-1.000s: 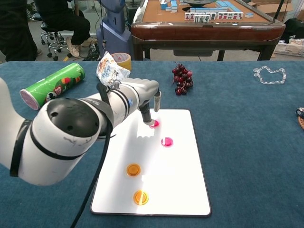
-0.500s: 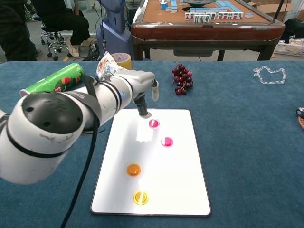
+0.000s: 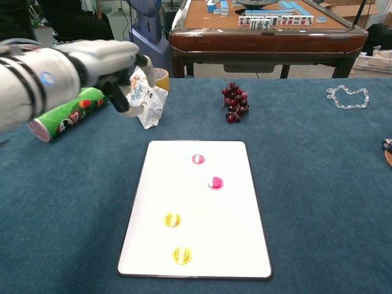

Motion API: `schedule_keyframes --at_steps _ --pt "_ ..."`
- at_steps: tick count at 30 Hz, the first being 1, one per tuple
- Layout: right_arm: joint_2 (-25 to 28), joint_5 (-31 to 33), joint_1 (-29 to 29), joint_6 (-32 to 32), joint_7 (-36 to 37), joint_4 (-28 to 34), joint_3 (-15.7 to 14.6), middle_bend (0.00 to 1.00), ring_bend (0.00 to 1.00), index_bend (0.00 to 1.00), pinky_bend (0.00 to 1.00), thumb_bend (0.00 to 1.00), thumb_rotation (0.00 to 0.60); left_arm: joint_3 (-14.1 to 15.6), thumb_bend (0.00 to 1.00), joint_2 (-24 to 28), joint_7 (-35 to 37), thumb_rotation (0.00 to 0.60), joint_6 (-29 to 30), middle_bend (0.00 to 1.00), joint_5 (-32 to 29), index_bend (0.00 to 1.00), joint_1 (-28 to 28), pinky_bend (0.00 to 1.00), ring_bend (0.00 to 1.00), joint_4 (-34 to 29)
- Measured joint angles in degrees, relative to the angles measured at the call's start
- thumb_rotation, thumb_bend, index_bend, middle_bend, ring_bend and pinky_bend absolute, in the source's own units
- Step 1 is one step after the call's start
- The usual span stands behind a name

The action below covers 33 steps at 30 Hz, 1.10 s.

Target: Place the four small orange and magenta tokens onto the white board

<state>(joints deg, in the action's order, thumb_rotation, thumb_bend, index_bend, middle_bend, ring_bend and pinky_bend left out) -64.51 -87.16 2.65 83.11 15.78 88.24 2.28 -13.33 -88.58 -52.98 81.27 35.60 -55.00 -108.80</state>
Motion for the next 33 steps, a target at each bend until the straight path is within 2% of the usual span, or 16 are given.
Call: schedule_keyframes --at_steps 2,4,7,9,13,24,27,33 --pt "0.23 -0.04 0.25 -0.09 -0.66 0.77 0.16 0.37 0.36 0.43 0.52 0.13 0.600 1.91 0.33 2.31 1.18 0.600 2.05 0.65 3.32 0.33 2.35 0.93 0.67 -2.00" --pt "0.50 -0.04 0.55 -0.25 -1.42 1.62 0.33 0.37 0.36 0.43 0.52 0.13 0.600 4.06 0.33 4.82 3.04 0.600 4.32 0.58 6.80 0.32 5.41 0.85 0.59 -4.40" --pt "0.90 -0.10 0.92 -0.47 -2.41 2.62 0.48 0.37 0.36 0.43 0.52 0.13 0.600 7.11 0.33 8.53 6.06 0.600 6.78 0.47 10.79 0.31 9.63 0.70 0.48 -7.63" --pt "1.18 0.00 1.13 -0.67 -2.99 3.20 0.56 0.37 0.36 0.43 0.52 0.13 0.600 9.22 0.33 11.13 8.18 0.600 8.22 0.44 13.42 0.31 12.43 0.65 0.45 -9.29" --pt "1.37 -0.05 1.21 -0.35 -3.17 3.71 0.67 0.37 0.36 0.43 0.52 0.13 0.600 12.95 0.33 15.65 12.36 0.600 10.82 0.43 18.08 0.31 17.72 0.61 0.44 -11.46" --pt "2.12 0.48 1.51 -0.68 -4.55 5.13 0.80 0.37 0.36 0.43 0.52 0.13 0.600 21.19 0.33 25.94 26.47 0.600 17.03 0.43 26.37 0.33 33.59 0.60 0.42 -10.76" --pt "2.13 0.48 1.69 -0.89 -5.26 5.64 0.77 0.37 0.36 0.43 0.52 0.13 0.600 22.56 0.33 27.64 28.90 0.600 18.97 0.43 29.05 0.33 37.26 0.59 0.42 -9.69" --pt "2.22 0.72 1.85 -1.09 -6.52 6.72 0.75 0.37 0.36 0.43 0.52 0.13 0.600 23.45 0.33 29.37 33.44 0.600 22.08 0.43 33.20 0.33 43.55 0.59 0.42 -8.18"
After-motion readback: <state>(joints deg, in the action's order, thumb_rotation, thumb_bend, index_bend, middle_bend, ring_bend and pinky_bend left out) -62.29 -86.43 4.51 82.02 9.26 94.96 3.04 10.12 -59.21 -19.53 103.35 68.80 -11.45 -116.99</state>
